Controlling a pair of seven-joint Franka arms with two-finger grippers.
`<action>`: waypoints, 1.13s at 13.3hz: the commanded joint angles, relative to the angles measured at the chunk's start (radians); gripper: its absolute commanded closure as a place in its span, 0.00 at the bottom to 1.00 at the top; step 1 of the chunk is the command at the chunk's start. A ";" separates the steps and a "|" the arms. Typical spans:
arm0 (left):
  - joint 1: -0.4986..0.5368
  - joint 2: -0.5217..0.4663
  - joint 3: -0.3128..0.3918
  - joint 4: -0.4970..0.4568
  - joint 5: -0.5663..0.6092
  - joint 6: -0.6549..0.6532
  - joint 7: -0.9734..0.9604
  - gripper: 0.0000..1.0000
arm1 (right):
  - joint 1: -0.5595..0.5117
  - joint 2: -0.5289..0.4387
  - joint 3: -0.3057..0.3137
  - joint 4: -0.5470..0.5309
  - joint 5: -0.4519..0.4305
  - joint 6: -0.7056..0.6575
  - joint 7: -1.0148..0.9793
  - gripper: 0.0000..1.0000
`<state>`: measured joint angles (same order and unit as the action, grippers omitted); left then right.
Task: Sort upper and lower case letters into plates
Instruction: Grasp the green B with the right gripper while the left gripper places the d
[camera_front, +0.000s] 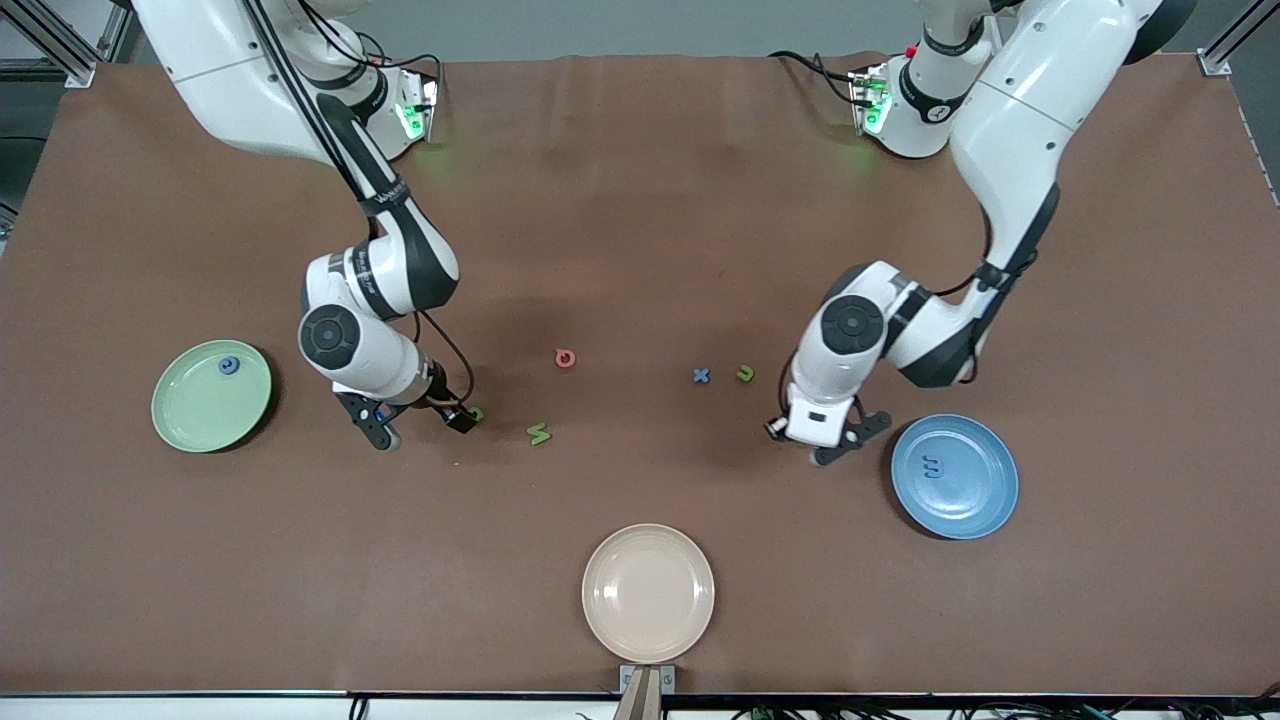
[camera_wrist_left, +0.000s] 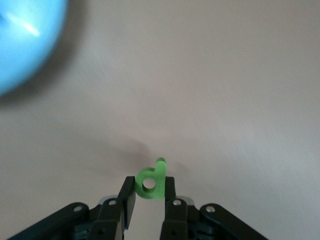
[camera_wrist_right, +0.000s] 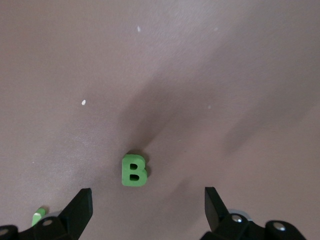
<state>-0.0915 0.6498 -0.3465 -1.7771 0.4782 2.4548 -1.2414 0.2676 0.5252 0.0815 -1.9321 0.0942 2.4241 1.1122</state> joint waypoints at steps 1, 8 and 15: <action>0.114 -0.044 0.011 -0.015 0.030 -0.002 0.174 0.99 | 0.030 0.042 -0.016 0.030 0.004 0.020 0.029 0.06; 0.323 -0.022 0.009 -0.024 0.030 0.012 0.582 0.47 | 0.033 0.087 -0.023 0.058 -0.017 0.021 0.029 0.36; 0.319 -0.055 -0.164 -0.028 0.016 -0.081 0.327 0.00 | 0.041 0.104 -0.023 0.068 -0.022 0.021 0.029 0.53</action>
<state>0.2343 0.6274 -0.4350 -1.7895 0.4887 2.4321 -0.7851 0.2920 0.6156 0.0684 -1.8781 0.0896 2.4447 1.1253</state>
